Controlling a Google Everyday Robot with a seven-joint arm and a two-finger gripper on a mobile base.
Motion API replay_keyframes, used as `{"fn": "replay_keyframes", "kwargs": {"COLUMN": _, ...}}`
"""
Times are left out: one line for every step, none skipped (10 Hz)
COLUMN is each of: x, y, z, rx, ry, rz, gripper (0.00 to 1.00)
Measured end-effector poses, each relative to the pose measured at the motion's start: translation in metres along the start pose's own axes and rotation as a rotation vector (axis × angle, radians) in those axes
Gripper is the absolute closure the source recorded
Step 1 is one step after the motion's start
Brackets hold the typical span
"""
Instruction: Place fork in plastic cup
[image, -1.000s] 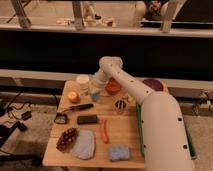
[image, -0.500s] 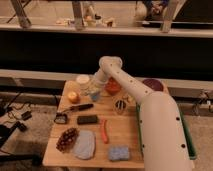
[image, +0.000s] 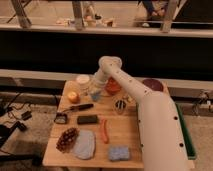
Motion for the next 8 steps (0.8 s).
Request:
{"fn": "replay_keyframes", "kwargs": {"x": 0.0034, "y": 0.0003, "z": -0.0005, "rx": 0.001, "ry": 0.006, "rz": 0.006, "gripper": 0.82}}
{"fn": "replay_keyframes", "kwargs": {"x": 0.0059, "y": 0.0005, "z": -0.0011, "rx": 0.001, "ry": 0.010, "rz": 0.011, "gripper": 0.82}}
{"fn": "replay_keyframes", "kwargs": {"x": 0.0076, "y": 0.0008, "z": -0.0015, "rx": 0.000, "ry": 0.013, "rz": 0.015, "gripper": 0.80}}
{"fn": "replay_keyframes", "kwargs": {"x": 0.0096, "y": 0.0013, "z": -0.0018, "rx": -0.002, "ry": 0.015, "rz": 0.020, "gripper": 0.71}}
{"fn": "replay_keyframes", "kwargs": {"x": 0.0108, "y": 0.0018, "z": -0.0016, "rx": -0.005, "ry": 0.015, "rz": 0.023, "gripper": 0.62}}
{"fn": "replay_keyframes", "kwargs": {"x": 0.0119, "y": 0.0018, "z": -0.0019, "rx": -0.008, "ry": 0.013, "rz": 0.028, "gripper": 0.51}}
{"fn": "replay_keyframes", "kwargs": {"x": 0.0119, "y": 0.0018, "z": -0.0022, "rx": -0.008, "ry": 0.012, "rz": 0.029, "gripper": 0.46}}
{"fn": "replay_keyframes", "kwargs": {"x": 0.0123, "y": 0.0020, "z": -0.0022, "rx": -0.008, "ry": 0.013, "rz": 0.029, "gripper": 0.44}}
